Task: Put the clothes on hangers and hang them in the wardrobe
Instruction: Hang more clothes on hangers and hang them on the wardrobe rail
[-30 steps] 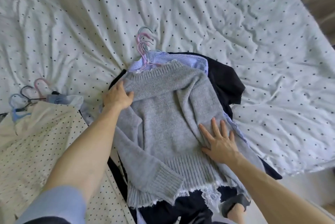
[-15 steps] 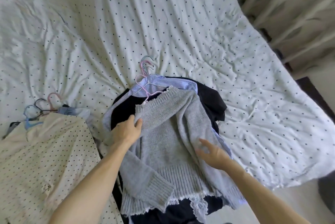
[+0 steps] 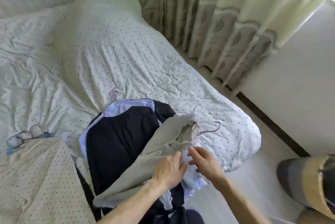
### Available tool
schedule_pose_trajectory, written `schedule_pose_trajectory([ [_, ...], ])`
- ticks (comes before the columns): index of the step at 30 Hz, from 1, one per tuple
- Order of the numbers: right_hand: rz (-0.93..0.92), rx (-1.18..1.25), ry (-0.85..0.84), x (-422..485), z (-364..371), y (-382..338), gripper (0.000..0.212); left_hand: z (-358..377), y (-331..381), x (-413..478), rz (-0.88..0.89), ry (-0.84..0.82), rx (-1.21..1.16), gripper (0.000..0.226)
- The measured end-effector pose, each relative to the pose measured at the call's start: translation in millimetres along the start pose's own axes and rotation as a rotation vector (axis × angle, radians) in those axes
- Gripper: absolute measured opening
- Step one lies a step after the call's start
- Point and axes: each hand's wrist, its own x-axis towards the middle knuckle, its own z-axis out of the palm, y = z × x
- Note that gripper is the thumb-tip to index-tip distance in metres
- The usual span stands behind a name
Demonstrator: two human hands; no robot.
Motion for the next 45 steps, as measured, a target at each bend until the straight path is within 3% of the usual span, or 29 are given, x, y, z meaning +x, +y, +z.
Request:
schedule_pose_trajectory([
  [4, -0.029, 0.011, 0.170, -50, -56, 35, 0.039, 32, 75, -30, 0.133, -0.044, -0.001, 0.031],
  [12, -0.060, 0.069, 0.479, -148, -148, 109, 0.020, 92, 207, -82, 0.417, -0.094, 0.075, 0.027],
  [14, -0.117, 0.041, 0.510, -181, -170, 118, 0.011, 98, 232, -92, 0.535, -0.151, 0.133, 0.030],
  [16, -0.158, -0.012, 0.549, -221, -192, 131, 0.011, 98, 257, -95, 0.760, -0.160, 0.184, 0.031],
  [20, -0.166, -0.080, 0.617, -301, -221, 159, 0.011, 74, 308, -58, 0.977, 0.092, 0.138, 0.029],
  [23, -0.135, -0.127, 0.692, -351, -229, 170, 0.010, 60, 357, -27, 1.137, 0.221, 0.261, 0.060],
  [25, -0.108, -0.176, 0.805, -378, -233, 178, 0.009, 70, 394, -19, 1.287, 0.142, 0.416, 0.062],
  [28, -0.038, -0.198, 0.999, -412, -239, 194, 0.010, 104, 442, -36, 1.440, -0.108, 0.567, 0.052],
  [32, 0.075, -0.149, 1.262, -454, -242, 208, 0.018, 142, 481, -83, 1.412, -0.561, 0.357, 0.047],
  [35, 0.139, -0.125, 1.518, -478, -238, 214, 0.022, 164, 498, -108, 1.443, -0.648, 0.124, 0.041],
  [38, 0.180, -0.126, 1.746, -491, -233, 211, 0.020, 176, 521, -134, 1.321, -0.720, -0.149, 0.038],
  [42, 0.215, -0.085, 1.952, -490, -221, 201, 0.018, 173, 547, -165, 1.527, -0.724, -0.089, 0.022],
  [45, 0.257, -0.044, 2.009, -484, -208, 199, 0.019, 167, 556, -171, 1.636, -0.710, 0.004, 0.019],
])
